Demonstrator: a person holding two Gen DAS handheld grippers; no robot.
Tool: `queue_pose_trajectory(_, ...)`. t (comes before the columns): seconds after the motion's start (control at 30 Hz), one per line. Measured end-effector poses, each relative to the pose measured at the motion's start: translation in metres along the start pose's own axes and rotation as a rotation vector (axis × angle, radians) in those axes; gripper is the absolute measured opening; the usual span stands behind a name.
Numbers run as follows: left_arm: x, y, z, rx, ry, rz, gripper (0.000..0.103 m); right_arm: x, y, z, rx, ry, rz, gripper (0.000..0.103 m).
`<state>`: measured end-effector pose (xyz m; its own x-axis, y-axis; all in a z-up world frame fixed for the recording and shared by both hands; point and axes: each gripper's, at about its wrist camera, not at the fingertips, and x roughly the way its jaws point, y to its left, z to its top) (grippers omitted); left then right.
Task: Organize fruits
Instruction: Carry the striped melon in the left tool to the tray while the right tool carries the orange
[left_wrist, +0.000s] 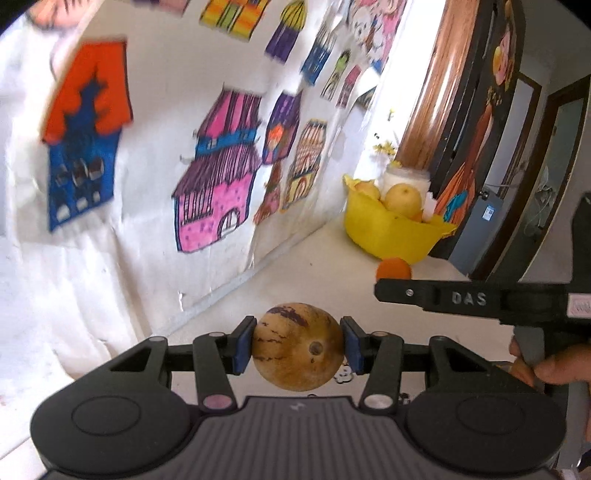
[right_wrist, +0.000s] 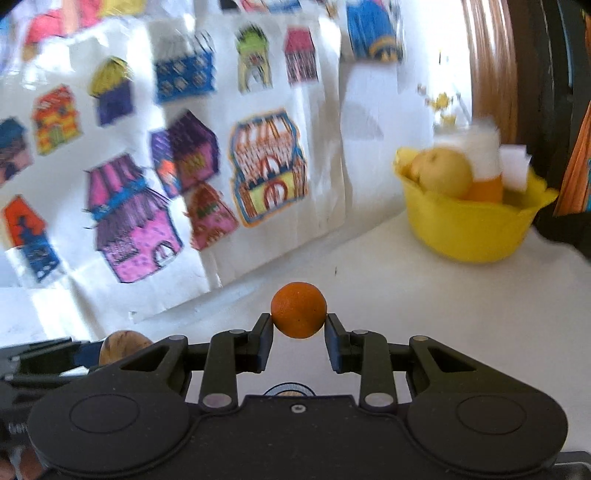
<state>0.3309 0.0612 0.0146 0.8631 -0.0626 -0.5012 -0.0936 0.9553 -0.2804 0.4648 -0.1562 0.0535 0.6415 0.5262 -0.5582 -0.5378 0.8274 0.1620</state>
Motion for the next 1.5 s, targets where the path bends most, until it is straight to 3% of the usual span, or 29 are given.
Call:
queue_pose_trajectory(0.47, -0.072, -0.036, 0.007, 0.023, -0.066, -0.038, 0.053, -0.101, 0.018, 0.005, -0.030, -0.121, -0.004, 0.032)
queue_pose_trajectory(0.8, -0.107, -0.057, 0.006, 0.061, -0.100, -0.065, 0.053, -0.163, 0.033, -0.003, -0.041, -0.154, 0.017, 0.032)
queue_pose_trajectory(1.17, -0.131, -0.092, -0.015, 0.092, -0.102, -0.134, 0.053, -0.234, 0.016, -0.040, 0.008, -0.146, -0.040, 0.032)
queue_pose_trajectory(1.5, -0.130, -0.123, -0.056, 0.118, -0.037, -0.194, 0.053, -0.275, -0.014, -0.090, 0.059, -0.139, -0.118, 0.032)
